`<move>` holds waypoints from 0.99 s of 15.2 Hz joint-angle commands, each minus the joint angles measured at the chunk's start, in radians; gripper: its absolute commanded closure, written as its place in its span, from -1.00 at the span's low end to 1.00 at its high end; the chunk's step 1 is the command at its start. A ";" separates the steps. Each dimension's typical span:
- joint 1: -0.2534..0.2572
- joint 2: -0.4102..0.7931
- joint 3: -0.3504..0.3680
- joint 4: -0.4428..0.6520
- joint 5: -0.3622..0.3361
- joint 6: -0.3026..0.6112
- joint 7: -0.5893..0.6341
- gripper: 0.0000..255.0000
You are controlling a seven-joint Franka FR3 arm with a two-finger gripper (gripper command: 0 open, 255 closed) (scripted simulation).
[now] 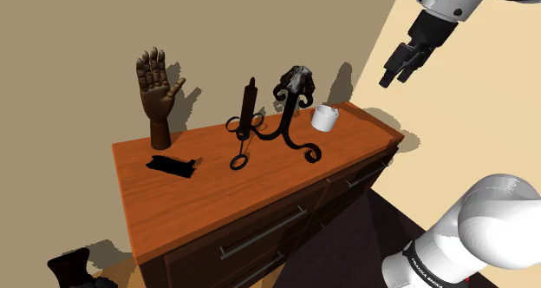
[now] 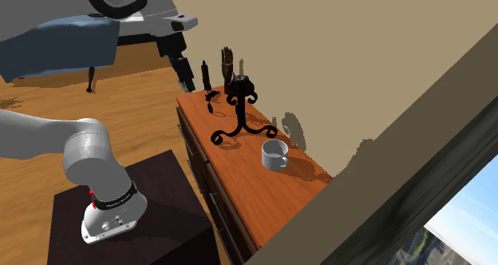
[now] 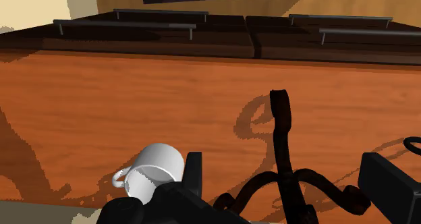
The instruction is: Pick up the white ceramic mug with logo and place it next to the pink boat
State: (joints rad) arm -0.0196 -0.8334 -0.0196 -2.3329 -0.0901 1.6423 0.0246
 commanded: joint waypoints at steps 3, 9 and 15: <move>-0.005 0.049 -0.017 -0.015 -0.009 0.060 -0.009 -1.00; -0.019 0.222 -0.069 -0.029 -0.027 0.234 -0.036 -1.00; -0.028 0.425 -0.117 0.006 -0.029 0.390 -0.068 -1.00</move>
State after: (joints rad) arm -0.0449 -0.4468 -0.1262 -2.3363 -0.1190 2.0038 -0.0344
